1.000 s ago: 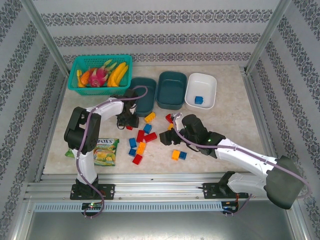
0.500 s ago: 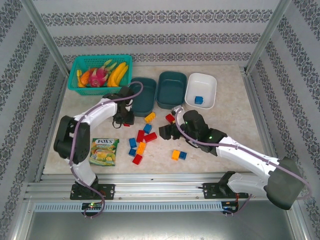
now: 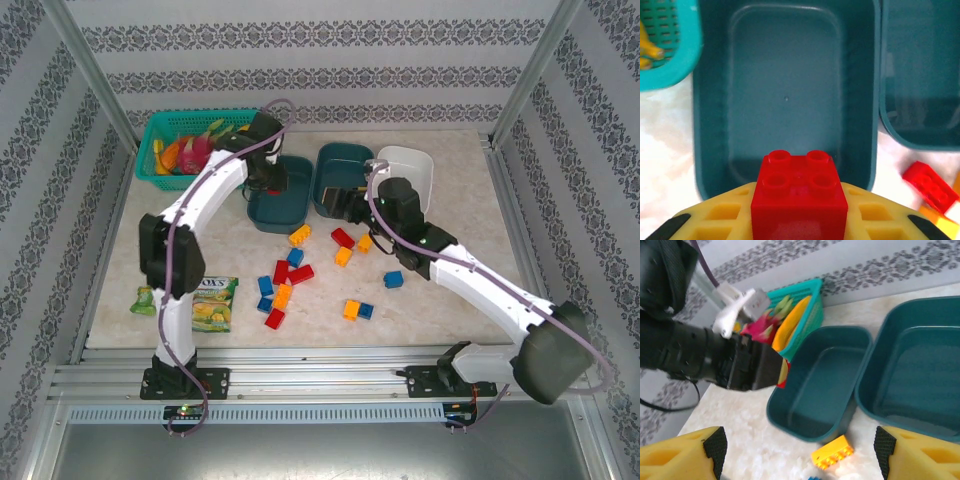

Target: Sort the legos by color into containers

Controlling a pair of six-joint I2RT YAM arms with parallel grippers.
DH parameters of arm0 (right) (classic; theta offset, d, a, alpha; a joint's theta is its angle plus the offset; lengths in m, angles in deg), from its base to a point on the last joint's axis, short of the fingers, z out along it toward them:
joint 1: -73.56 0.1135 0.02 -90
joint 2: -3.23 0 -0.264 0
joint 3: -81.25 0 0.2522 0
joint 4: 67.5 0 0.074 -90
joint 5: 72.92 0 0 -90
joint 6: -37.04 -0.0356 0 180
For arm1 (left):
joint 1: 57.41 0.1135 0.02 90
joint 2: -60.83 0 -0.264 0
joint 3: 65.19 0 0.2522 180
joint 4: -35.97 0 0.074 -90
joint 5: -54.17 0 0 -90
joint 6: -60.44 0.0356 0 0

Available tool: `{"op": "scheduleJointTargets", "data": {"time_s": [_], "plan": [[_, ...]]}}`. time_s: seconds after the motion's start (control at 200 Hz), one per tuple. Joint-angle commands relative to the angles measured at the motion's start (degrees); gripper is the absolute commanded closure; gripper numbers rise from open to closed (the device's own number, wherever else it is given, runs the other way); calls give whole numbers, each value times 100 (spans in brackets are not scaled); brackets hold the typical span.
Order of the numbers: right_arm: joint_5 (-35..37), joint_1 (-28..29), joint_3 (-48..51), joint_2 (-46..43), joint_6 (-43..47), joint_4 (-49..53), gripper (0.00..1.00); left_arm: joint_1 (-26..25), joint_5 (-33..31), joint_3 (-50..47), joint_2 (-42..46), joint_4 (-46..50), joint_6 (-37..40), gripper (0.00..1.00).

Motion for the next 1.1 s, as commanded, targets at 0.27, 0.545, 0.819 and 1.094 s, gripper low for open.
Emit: {"op": "scheduleJointTargets", "data": {"time_s": [0.27,0.545,0.819,1.094], "plan": [[189,-460,-267,447,-908,-17,21,155,-199,1306,-1889,303,-329,66],[300,-477,-44,228,-935,433,21,162,-30,1356,-2011,280,-397,42],[782,-478,-565,-35,-204,1797,22,148,96,1870,-1114,293,-657,29],[1666,-375,-1386,-41,-737,3759,25,155,928,1416,1074,-251,-690,21]]}}
